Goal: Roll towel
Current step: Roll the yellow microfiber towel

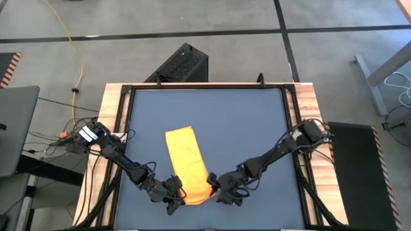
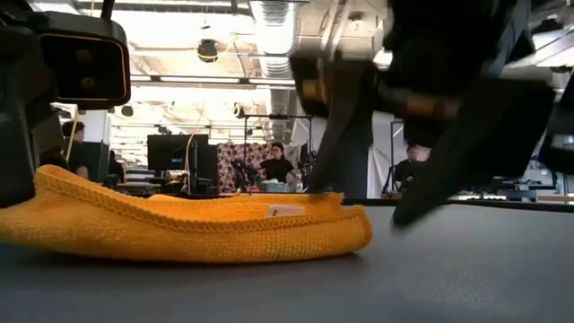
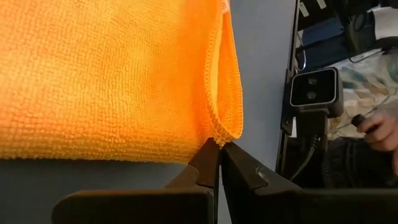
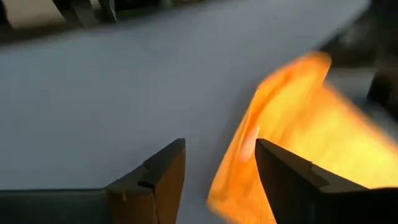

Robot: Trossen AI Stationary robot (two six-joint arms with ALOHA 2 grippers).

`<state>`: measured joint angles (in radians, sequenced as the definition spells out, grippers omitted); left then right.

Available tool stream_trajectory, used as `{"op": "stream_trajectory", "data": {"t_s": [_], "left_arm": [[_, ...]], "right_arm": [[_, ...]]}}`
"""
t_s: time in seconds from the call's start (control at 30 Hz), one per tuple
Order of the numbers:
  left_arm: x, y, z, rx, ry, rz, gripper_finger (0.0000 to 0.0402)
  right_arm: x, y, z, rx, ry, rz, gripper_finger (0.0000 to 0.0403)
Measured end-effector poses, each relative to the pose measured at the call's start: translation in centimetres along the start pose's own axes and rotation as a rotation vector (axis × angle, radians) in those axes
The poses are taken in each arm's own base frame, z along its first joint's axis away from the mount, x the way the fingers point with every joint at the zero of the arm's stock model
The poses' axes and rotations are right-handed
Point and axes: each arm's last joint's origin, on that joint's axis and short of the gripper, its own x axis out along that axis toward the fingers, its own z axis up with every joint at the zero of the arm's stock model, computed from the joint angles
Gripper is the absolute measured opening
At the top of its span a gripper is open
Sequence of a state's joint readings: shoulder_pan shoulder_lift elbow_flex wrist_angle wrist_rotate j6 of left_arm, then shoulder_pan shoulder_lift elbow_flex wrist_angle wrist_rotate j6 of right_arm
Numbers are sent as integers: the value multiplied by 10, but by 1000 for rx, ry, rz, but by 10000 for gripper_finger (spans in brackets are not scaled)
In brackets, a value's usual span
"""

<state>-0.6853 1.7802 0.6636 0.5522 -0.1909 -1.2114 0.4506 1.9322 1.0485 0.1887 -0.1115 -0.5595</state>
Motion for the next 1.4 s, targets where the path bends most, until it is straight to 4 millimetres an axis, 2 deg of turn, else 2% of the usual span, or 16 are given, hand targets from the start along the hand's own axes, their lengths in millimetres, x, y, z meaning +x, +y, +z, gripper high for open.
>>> {"op": "stream_trajectory", "data": {"t_s": [0.17, 0.3, 0.4, 0.57, 0.63, 0.7, 0.9, 1.03, 1.1, 1.2, 1.3, 1.4], "left_arm": [[0, 0, 0, -1, 1, 2, 0], [0, 0, 0, -1, 2, 3, 0], [0, 0, 0, -2, 2, 3, 0], [0, 1, 0, -7, -10, 9, 1], [0, 1, 0, -6, -11, 10, 7], [0, 1, 0, -2, -10, 10, 20], [-4, 0, 1, 100, 12, 13, 83], [-18, -13, 10, 233, -110, 21, 114], [-27, -22, 12, 328, -230, 51, 121], [-34, -45, 12, 587, -370, 117, 122], [-33, -58, 12, 776, -353, 201, 121], [-25, -57, 18, 838, -280, 278, 124]], "right_arm": [[9, -2, -11, 120, 37, -29, 219], [9, -4, -13, 170, 51, -36, 197], [8, -5, -17, 223, 65, -23, 160], [7, -10, -22, 294, 68, 12, 70], [6, -13, -24, 331, 67, 30, 34], [5, -16, -28, 377, 63, 62, 15], [-1, -30, -43, 560, 40, 216, 17], [-7, -43, -55, 710, 4, 322, 13], [-10, -52, -61, 796, -13, 354, 13], [-16, -63, -70, 945, -26, 393, 13], [-20, -72, -77, 1057, -27, 413, 14], [-23, -76, -81, 1123, -32, 440, 15]]}}
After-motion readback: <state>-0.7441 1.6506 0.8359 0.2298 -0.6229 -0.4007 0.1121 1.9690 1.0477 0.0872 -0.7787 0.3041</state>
